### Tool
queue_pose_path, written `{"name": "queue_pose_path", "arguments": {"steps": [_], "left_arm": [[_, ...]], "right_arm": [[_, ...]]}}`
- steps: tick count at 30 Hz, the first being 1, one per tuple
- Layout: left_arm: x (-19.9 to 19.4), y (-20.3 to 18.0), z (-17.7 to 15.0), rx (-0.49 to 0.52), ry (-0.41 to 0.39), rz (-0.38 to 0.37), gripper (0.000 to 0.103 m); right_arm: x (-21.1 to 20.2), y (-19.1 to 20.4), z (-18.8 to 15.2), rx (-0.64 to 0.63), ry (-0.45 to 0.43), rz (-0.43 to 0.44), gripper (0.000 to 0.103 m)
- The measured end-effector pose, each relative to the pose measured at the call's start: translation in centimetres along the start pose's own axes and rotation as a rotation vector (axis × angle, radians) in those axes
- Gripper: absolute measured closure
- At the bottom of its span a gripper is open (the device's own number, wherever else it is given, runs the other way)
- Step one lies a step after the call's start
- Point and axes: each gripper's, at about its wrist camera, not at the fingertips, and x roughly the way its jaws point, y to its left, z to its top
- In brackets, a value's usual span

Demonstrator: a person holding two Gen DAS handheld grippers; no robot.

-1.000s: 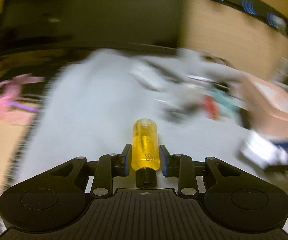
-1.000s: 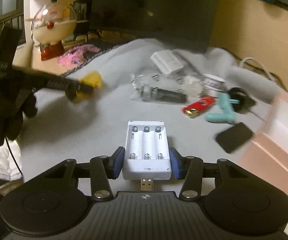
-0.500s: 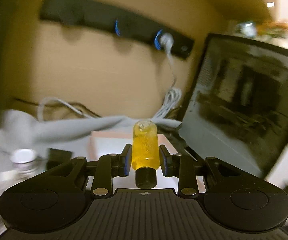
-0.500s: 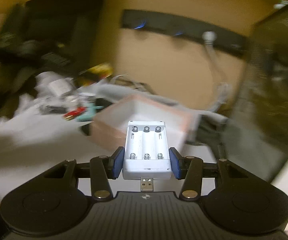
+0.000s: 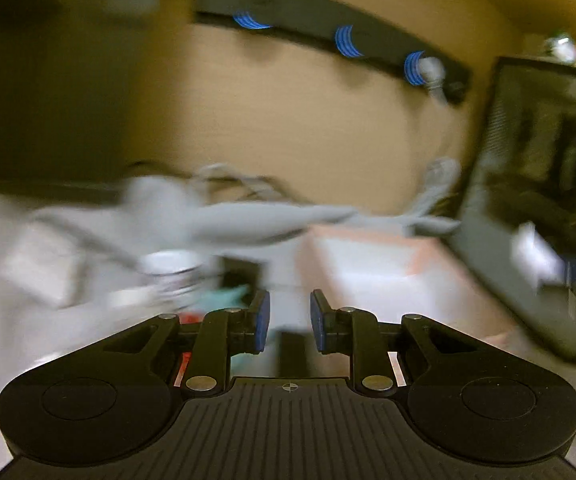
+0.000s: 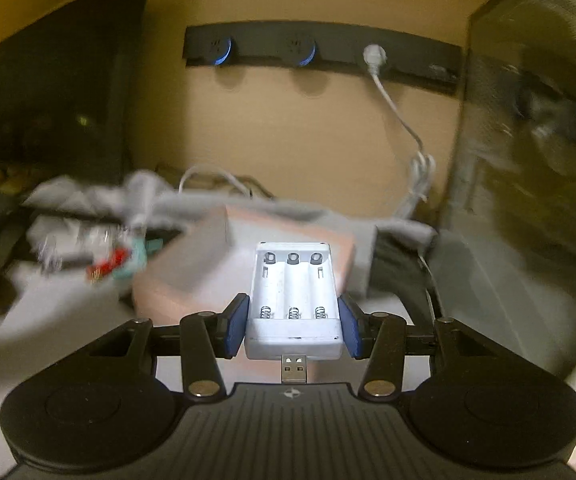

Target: Organize rigid objects

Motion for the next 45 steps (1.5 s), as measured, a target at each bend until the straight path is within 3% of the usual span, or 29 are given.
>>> {"name": "queue_pose_path", "arguments": {"steps": [2, 4, 5, 10, 15, 22, 25, 32, 34, 36, 40, 45], "left_arm": [[-1.1, 2.1, -0.4, -0.04, 0.015, 0.058, 0.079], [-2.8, 4.3, -1.0, -0.065, 0.013, 0.109, 0.079], [-3.9, 5.6, -1.5, -0.071, 0.008, 0.14, 0.079], [-6.9, 9.7, -2.7, -0.088, 0.01, 0.23, 0.079], [-5.5, 9.5, -2.8, -0.038, 0.012, 0.191, 0.079], [-2.3, 4.3, -3.5, 0.112, 0.049, 0.006, 0.077], [-1.2, 3.8, -3.1, 0.098, 0.05, 0.011, 0.074], [-0.8, 9.6, 1.7, -0.065, -0.084, 0.338, 0.075], [-0.1, 11.8, 3.0, -0.136, -0.092, 0.392, 0.075], [1.3, 14.3, 4.1, -0.228, -0.059, 0.392, 0.075], [4.9, 17.6, 4.8, -0.34, 0.096, 0.383, 0.07], [6.6, 17.4, 5.4, -0.287, 0.155, 0.364, 0.065]], "right_arm": [[3.3, 1.0, 2.5, 0.012, -0.014, -0.003, 0.054], [6.7, 2.2, 4.1, -0.004, 0.029, 0.029, 0.041], [8.1, 2.9, 4.4, -0.008, 0.057, 0.024, 0.04], [9.1, 5.3, 1.0, 0.023, 0.127, 0.071, 0.04], [5.9, 8.2, -3.5, -0.037, 0.073, 0.068, 0.034], [3.1, 9.1, -5.9, -0.037, 0.134, 0.188, 0.032], [3.5, 9.8, -7.1, -0.045, 0.16, 0.198, 0.032], [3.3, 10.1, -7.9, -0.052, 0.15, 0.208, 0.032], [3.2, 10.2, -7.9, -0.058, 0.144, 0.213, 0.032], [3.1, 10.2, -7.9, -0.063, 0.139, 0.22, 0.032], [3.1, 10.1, -7.9, -0.056, 0.138, 0.224, 0.032], [3.5, 9.5, -7.9, -0.023, 0.158, 0.24, 0.031]]}}
